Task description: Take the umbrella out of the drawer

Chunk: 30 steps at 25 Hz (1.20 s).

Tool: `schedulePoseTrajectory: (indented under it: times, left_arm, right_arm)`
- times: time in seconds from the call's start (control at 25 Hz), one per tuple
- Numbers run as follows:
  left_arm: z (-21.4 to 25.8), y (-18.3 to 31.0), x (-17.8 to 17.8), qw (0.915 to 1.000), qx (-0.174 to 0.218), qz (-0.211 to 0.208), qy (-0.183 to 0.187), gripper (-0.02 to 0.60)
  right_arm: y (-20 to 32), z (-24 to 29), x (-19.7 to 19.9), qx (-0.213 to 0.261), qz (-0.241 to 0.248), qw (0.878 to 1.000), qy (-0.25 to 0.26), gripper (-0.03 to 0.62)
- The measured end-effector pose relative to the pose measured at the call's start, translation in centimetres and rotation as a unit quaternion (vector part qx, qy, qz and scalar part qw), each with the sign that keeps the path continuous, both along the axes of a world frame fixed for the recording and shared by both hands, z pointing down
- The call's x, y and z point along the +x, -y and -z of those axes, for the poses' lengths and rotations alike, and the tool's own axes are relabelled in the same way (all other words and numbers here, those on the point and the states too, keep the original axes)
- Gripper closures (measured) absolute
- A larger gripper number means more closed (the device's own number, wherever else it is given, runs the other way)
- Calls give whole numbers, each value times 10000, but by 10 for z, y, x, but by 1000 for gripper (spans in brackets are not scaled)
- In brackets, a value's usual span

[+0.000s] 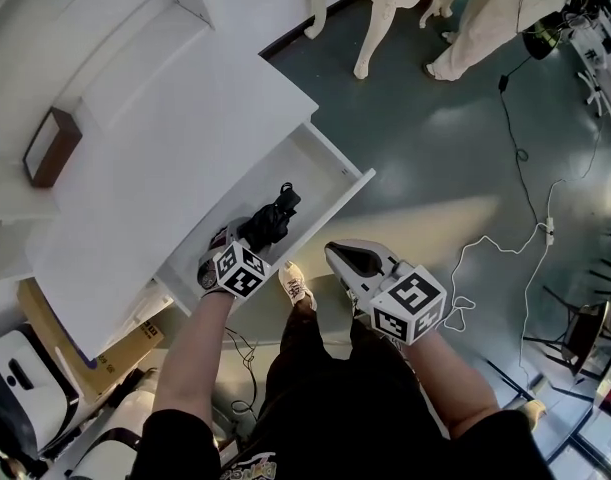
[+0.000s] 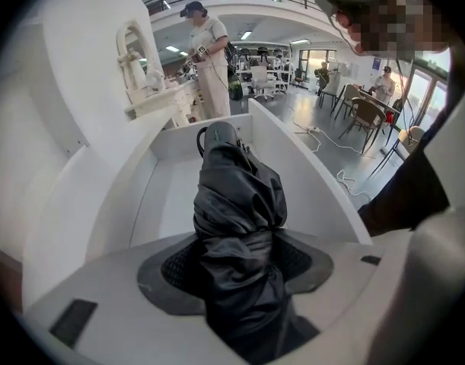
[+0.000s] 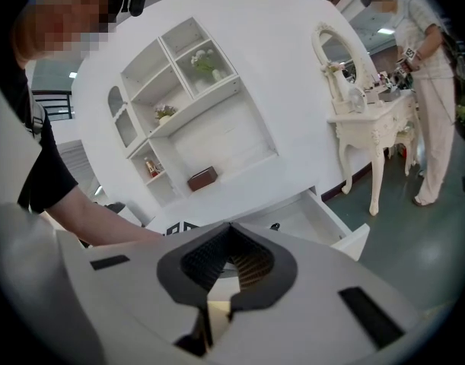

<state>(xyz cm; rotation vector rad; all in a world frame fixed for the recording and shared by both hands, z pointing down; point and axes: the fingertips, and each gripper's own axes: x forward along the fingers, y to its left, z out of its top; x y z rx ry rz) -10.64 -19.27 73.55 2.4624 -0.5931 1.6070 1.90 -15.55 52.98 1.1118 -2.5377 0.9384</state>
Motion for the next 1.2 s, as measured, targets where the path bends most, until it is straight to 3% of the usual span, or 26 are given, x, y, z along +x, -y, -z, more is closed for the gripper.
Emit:
schedulePoseTrajectory:
  times: [0.32,0.6,0.76,0.92,1.2]
  left_arm:
    - [69,-2,2,9961,600,488,-422,324]
    - [138,-9,2,9836,1040,1112,-966,324]
    - [180,-16,7,9699,1253,1528,-1422,324]
    - [217,-28,14,9493,1354,1995,-2017,324]
    - [269,-52,22,9149,1519,2585,-2701,324]
  right_arm:
    - [2,22,3,223,198,9995,49,592]
    - [4,43,5,444,360,9983,120,592]
    - [3,57,7,580,440,9972,186,592]
    - [1,72,8,719,544,9956,266,592]
    - [-7,93,14,899,755,9923,406,592]
